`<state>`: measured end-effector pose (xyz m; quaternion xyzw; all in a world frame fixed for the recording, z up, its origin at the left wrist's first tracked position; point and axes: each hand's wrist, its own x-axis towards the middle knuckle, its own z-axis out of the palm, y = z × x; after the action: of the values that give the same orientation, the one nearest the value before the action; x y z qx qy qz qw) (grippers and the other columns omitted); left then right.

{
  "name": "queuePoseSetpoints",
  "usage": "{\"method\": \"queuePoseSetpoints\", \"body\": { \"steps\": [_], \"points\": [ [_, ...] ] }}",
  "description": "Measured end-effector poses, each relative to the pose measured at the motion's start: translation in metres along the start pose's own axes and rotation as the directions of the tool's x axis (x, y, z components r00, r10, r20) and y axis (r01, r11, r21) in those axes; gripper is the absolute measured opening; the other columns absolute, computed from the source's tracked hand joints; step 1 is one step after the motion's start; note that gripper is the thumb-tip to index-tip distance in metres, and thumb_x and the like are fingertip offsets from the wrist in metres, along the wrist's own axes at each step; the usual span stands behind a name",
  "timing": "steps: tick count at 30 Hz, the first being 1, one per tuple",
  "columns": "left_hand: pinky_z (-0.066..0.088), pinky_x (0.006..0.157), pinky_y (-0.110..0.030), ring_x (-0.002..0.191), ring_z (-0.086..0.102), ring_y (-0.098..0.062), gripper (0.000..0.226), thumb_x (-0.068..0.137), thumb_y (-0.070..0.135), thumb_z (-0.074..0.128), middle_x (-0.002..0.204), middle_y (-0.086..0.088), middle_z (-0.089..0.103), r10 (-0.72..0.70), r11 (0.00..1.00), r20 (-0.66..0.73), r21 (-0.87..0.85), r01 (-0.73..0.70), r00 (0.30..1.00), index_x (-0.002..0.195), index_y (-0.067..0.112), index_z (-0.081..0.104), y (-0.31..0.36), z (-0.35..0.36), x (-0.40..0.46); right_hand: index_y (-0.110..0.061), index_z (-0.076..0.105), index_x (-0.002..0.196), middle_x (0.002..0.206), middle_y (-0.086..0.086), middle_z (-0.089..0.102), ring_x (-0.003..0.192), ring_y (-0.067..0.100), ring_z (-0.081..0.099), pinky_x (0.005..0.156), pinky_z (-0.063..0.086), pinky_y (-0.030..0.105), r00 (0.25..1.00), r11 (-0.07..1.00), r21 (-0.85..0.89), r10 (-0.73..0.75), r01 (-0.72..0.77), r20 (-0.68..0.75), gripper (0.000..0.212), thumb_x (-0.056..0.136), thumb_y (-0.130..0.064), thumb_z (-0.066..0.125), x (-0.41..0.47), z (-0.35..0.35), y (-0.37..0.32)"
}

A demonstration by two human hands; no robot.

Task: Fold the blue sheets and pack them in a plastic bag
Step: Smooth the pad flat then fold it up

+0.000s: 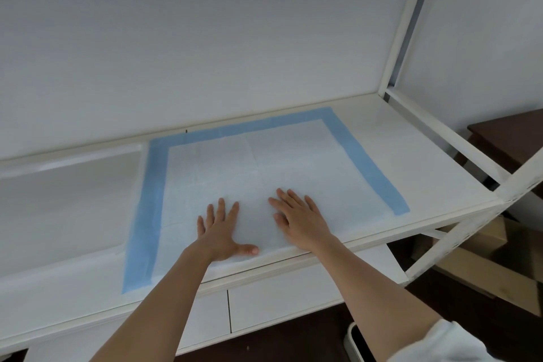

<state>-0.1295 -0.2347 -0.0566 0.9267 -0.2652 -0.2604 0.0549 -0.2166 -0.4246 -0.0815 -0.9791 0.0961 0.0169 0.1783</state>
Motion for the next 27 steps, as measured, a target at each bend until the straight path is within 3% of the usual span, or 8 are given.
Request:
{"method": "queuePoseSetpoints", "body": {
  "steps": [5,7,9,14,16,21,24,27],
  "points": [
    [-0.014,0.116,-0.046,0.143,-0.026,-0.021,0.085,0.087,0.069,0.039,0.156,0.005,-0.026,0.054,0.998,-0.083,-0.022,-0.056,0.995,0.15,0.037,-0.008,0.012,0.016,0.002,-0.034,0.026,0.148,0.16,-0.012,0.01,0.147,0.008,0.006,0.118,0.0,0.036,0.997,0.999,-0.042,-0.03,0.028,-0.068,0.048,0.1,-0.041,0.023,0.005,0.007,0.006],
    [-0.013,0.117,-0.046,0.143,-0.026,-0.021,0.079,0.088,0.071,0.026,0.156,0.005,-0.025,0.048,0.998,-0.148,0.042,-0.042,0.988,0.149,0.039,-0.012,0.012,0.026,0.001,-0.03,0.031,0.147,0.16,-0.008,0.016,0.147,0.01,0.011,0.118,0.004,0.035,0.994,0.998,-0.033,-0.047,0.044,-0.101,0.061,0.093,-0.048,0.011,0.002,0.009,0.009],
    [-0.012,0.117,-0.046,0.143,-0.025,-0.022,0.083,0.08,0.077,0.012,0.157,0.005,-0.025,0.04,0.997,-0.188,0.076,-0.026,0.981,0.149,0.039,-0.014,0.013,0.031,-0.001,-0.027,0.034,0.146,0.159,-0.005,0.019,0.147,0.011,0.014,0.118,0.008,0.034,0.991,0.998,-0.021,-0.057,0.055,-0.124,0.073,0.085,-0.05,0.002,0.0,0.009,0.015],
    [-0.011,0.118,-0.046,0.145,-0.021,-0.025,0.1,0.058,0.081,-0.03,0.158,0.003,-0.021,0.025,0.992,-0.328,0.127,0.018,0.944,0.147,0.038,-0.018,0.003,0.042,-0.007,-0.025,0.038,0.145,0.158,-0.003,0.022,0.147,0.012,0.016,0.117,0.009,0.029,0.987,1.0,-0.026,-0.015,0.011,-0.161,0.072,0.087,-0.051,0.003,-0.01,0.0,0.045],
    [-0.011,0.118,-0.045,0.145,-0.019,-0.026,0.096,0.063,0.078,-0.03,0.158,0.001,-0.019,-0.004,0.992,-0.351,0.116,0.048,0.936,0.148,0.036,-0.017,-0.005,0.044,-0.01,-0.025,0.038,0.145,0.158,-0.003,0.022,0.146,0.012,0.017,0.117,0.009,0.029,0.985,0.999,-0.026,0.027,-0.032,-0.172,0.073,0.087,-0.052,0.002,-0.015,-0.006,0.061],
    [-0.01,0.118,-0.047,0.146,-0.019,-0.025,0.069,0.089,0.065,0.002,0.159,0.004,-0.018,-0.118,0.986,-0.353,0.067,0.151,0.928,0.149,0.036,-0.014,-0.017,0.04,-0.019,-0.026,0.038,0.145,0.158,0.0,0.023,0.146,0.015,0.018,0.118,0.01,0.031,0.952,0.979,-0.004,0.198,-0.204,-0.233,0.061,0.094,-0.048,0.012,-0.026,-0.016,0.098],
    [-0.011,0.117,-0.05,0.145,-0.019,-0.025,0.064,0.093,0.061,0.005,0.158,0.006,-0.019,-0.16,0.981,-0.34,0.047,0.187,0.927,0.149,0.037,-0.015,-0.024,0.039,-0.023,-0.027,0.034,0.147,0.159,0.001,0.021,0.147,0.018,0.016,0.118,0.012,0.037,0.925,0.953,-0.022,0.288,-0.302,-0.249,0.048,0.102,-0.039,0.022,-0.035,-0.021,0.115],
    [-0.01,0.117,-0.052,0.146,-0.019,-0.023,0.062,0.093,0.061,0.005,0.158,0.008,-0.019,-0.19,0.977,-0.334,0.029,0.212,0.923,0.148,0.039,-0.015,-0.033,0.04,-0.028,-0.028,0.029,0.149,0.16,0.001,0.016,0.147,0.021,0.012,0.118,0.01,0.04,0.904,0.929,-0.023,0.353,-0.369,-0.241,0.049,0.102,-0.039,0.022,-0.041,-0.026,0.124]
  ]
}}
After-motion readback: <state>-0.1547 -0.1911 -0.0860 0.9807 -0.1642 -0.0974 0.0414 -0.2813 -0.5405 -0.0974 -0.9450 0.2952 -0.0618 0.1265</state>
